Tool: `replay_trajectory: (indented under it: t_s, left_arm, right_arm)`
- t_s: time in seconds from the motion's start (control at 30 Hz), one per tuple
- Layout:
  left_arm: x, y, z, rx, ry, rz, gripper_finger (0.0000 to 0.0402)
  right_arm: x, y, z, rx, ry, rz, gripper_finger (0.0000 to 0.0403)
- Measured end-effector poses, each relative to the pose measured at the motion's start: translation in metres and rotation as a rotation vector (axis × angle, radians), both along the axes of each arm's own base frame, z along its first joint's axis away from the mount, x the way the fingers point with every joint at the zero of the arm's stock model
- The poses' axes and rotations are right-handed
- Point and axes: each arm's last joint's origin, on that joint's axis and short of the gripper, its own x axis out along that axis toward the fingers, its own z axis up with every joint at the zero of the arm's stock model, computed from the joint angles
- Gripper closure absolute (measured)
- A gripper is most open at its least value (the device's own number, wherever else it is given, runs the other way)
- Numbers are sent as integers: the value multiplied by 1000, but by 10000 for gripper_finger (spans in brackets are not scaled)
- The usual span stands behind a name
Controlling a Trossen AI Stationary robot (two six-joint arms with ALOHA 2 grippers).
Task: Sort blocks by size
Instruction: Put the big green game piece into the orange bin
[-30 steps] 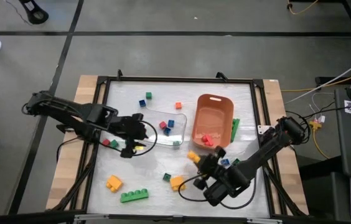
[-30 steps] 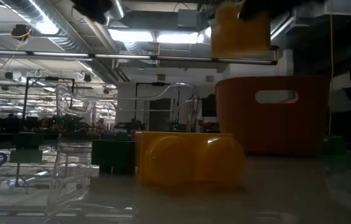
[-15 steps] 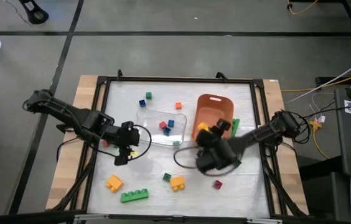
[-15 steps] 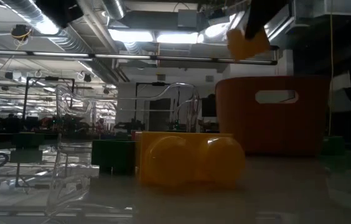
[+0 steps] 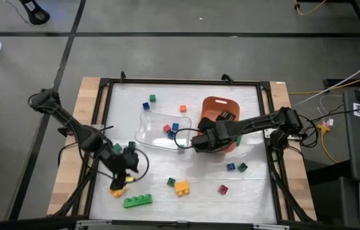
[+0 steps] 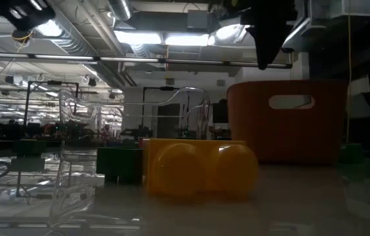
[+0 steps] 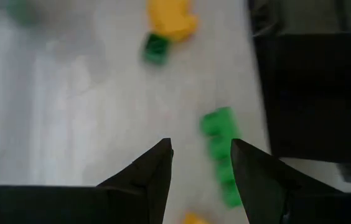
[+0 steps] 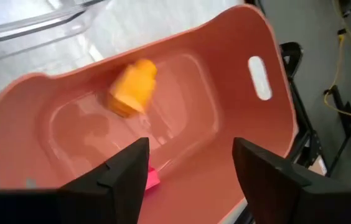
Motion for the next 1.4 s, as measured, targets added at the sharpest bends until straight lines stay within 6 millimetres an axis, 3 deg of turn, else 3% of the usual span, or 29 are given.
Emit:
replay_trajectory:
  t_s: [0.33, 0.53, 0.67, 1.17, 1.4]
  left_arm:
    - [0, -69, -43, -49, -54, -202, 249]
    - [3, -95, -80, 21, -5, -233, 249]
    - [9, -104, -95, 97, -7, -202, 249]
    - [11, -112, -98, 192, -60, -101, 249]
    - [11, -115, -112, 232, -35, -98, 249]
  right_arm:
    - [1, 2, -1, 28, -9, -6, 171]
    - [7, 3, -1, 44, -81, -8, 171]
    - [13, 5, -1, 58, -141, -6, 171]
    - [16, 5, -1, 67, -180, -6, 171]
    - [17, 5, -1, 67, -182, -6, 172]
